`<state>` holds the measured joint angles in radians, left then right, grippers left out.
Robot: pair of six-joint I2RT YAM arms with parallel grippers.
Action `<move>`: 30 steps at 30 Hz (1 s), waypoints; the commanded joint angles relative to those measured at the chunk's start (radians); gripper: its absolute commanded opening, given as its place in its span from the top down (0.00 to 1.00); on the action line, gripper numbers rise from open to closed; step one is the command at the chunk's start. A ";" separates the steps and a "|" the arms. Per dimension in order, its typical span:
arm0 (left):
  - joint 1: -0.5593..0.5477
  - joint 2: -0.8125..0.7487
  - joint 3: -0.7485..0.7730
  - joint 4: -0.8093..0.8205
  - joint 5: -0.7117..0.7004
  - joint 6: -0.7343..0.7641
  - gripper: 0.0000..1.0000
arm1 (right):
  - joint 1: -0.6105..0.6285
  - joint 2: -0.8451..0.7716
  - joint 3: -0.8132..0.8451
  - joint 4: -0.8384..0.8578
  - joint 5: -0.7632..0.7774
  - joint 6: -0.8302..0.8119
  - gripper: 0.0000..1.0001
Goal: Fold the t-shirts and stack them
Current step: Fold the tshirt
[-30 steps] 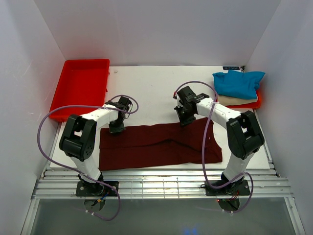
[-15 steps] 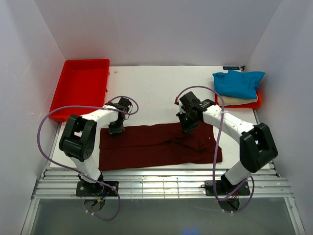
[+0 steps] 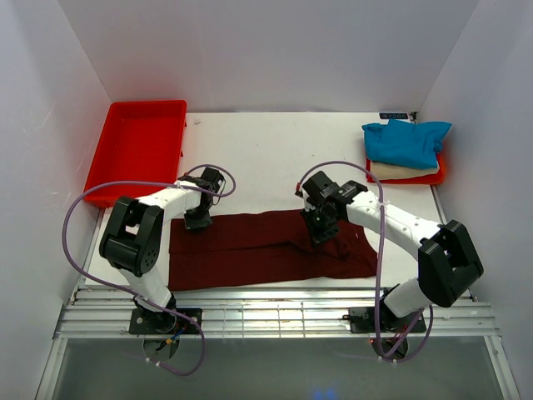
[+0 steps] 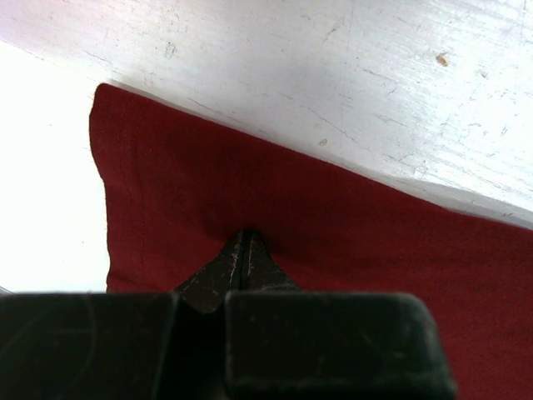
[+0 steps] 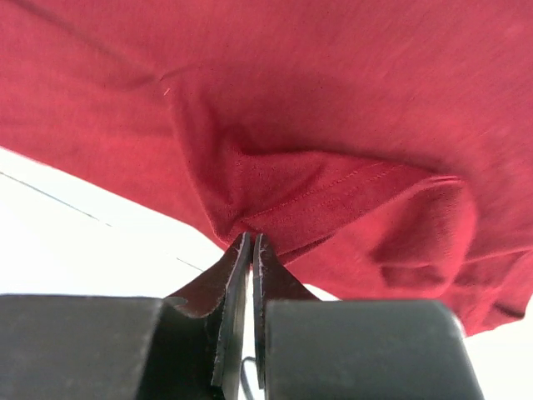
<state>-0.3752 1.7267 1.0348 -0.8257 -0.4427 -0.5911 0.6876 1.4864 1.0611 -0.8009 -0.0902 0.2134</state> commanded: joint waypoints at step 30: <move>-0.002 0.002 0.022 0.014 -0.014 0.030 0.96 | 0.080 -0.062 0.146 -0.144 0.260 0.136 0.61</move>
<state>-0.3756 1.7302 1.0370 -0.8261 -0.4446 -0.5697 0.7910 1.4071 1.1748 -0.9237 -0.0208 0.3107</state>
